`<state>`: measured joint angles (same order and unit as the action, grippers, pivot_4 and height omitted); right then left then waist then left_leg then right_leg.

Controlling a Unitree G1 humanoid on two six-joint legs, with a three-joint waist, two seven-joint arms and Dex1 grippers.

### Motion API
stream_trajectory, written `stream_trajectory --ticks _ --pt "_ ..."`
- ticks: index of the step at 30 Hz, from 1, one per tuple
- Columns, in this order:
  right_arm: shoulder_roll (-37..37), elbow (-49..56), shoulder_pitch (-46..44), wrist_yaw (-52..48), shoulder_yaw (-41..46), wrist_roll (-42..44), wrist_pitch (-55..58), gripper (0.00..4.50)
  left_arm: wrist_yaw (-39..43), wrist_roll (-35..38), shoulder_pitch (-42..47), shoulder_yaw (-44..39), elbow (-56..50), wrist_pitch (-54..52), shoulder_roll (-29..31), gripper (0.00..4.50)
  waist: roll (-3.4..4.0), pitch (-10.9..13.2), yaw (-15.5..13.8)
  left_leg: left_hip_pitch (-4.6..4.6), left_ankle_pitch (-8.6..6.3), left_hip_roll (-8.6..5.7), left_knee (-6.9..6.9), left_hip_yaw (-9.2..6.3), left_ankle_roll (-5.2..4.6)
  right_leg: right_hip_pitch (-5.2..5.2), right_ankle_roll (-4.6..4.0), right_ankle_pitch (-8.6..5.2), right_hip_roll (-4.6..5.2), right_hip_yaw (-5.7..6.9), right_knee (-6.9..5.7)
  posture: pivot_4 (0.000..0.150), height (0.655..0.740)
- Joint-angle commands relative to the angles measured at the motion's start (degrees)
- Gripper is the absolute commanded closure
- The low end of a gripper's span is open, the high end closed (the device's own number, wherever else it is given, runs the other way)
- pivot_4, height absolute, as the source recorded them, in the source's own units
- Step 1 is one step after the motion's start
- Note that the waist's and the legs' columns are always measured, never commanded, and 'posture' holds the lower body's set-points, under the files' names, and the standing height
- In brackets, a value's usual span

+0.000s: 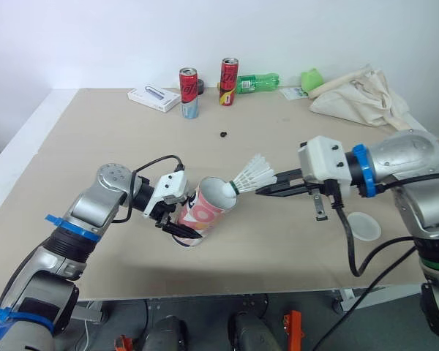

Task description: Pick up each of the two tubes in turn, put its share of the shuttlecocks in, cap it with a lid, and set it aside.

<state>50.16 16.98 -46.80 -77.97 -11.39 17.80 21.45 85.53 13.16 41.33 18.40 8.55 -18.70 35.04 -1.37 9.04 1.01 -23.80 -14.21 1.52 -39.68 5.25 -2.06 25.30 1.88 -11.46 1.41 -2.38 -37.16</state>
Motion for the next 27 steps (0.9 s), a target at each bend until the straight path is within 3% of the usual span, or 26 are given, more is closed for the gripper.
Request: stream_trajectory --ticks 1,5,9,12,19,22,25,27 --pt "-0.8 1.4 -3.6 -1.6 -2.9 -2.3 -1.8 4.47 -0.1 -0.2 1.1 -0.1 0.3 0.7 -0.5 1.28 0.00 0.0 -0.1 -0.02 0.00 0.00 0.01 -0.02 0.00 0.01 0.01 -0.03 -0.01 0.00 0.00 0.150 0.7324" --pt "-3.4 -1.5 -7.4 -2.6 -6.1 -4.9 -3.6 4.47 -0.1 -0.1 0.9 -0.3 0.0 0.5 -0.6 1.28 0.00 0.0 -0.1 -0.11 -0.04 -0.01 0.02 -0.05 -0.04 0.05 -0.06 -0.04 -0.01 0.03 -0.01 0.150 0.7324" --pt "-3.5 -2.4 -9.0 -5.2 -6.4 -3.9 -3.0 3.12 -0.1 -0.1 0.6 -0.4 -0.4 0.4 -0.6 1.28 -0.01 0.0 -0.3 -0.15 -0.04 -0.03 0.02 -0.09 -0.04 0.05 -0.28 0.09 0.00 0.07 0.00 0.150 0.7324" --pt "-3.3 -2.0 -9.5 -5.9 -4.1 -1.0 -0.7 1.61 0.0 -0.2 0.5 -0.4 -0.4 0.4 -0.4 1.28 -0.01 0.0 -0.3 -0.15 -0.04 -0.03 0.02 -0.08 -0.04 0.05 -0.28 0.09 0.01 0.07 0.01 0.150 0.7324" --pt "1.1 -1.0 -6.3 -5.9 3.1 5.0 4.2 1.61 -0.2 0.0 0.7 -0.8 0.0 1.6 -1.0 1.28 -0.01 0.0 -0.3 -0.15 -0.04 -0.02 0.02 -0.11 -0.04 0.05 -0.28 0.09 0.01 0.10 0.01 0.150 0.7324" --pt "2.4 -3.2 -4.2 -2.7 9.7 9.5 9.1 1.61 -1.5 2.1 1.5 -2.8 0.5 3.6 -4.0 1.28 -0.02 0.0 -0.6 -0.18 -0.04 -0.03 0.02 -0.13 -0.04 0.05 -0.30 0.09 0.04 0.13 0.01 0.150 0.7324" --pt "3.3 -6.3 -2.9 0.0 10.2 7.6 10.3 1.61 -1.7 5.6 2.0 -4.8 -0.1 2.8 -7.2 1.28 -0.04 0.0 -0.6 -0.22 -0.04 -0.05 0.00 -0.12 -0.04 0.06 -0.30 0.12 0.08 0.12 0.03 0.150 0.7324" --pt "3.3 -6.8 -2.8 -0.4 10.3 8.6 10.6 2.46 -1.7 6.1 1.8 -4.8 -0.2 3.4 -8.3 1.28 -0.05 0.0 -0.4 -0.22 -0.04 -0.04 0.00 -0.12 -0.04 0.09 -0.30 0.11 0.05 0.12 0.04 0.150 0.7324"
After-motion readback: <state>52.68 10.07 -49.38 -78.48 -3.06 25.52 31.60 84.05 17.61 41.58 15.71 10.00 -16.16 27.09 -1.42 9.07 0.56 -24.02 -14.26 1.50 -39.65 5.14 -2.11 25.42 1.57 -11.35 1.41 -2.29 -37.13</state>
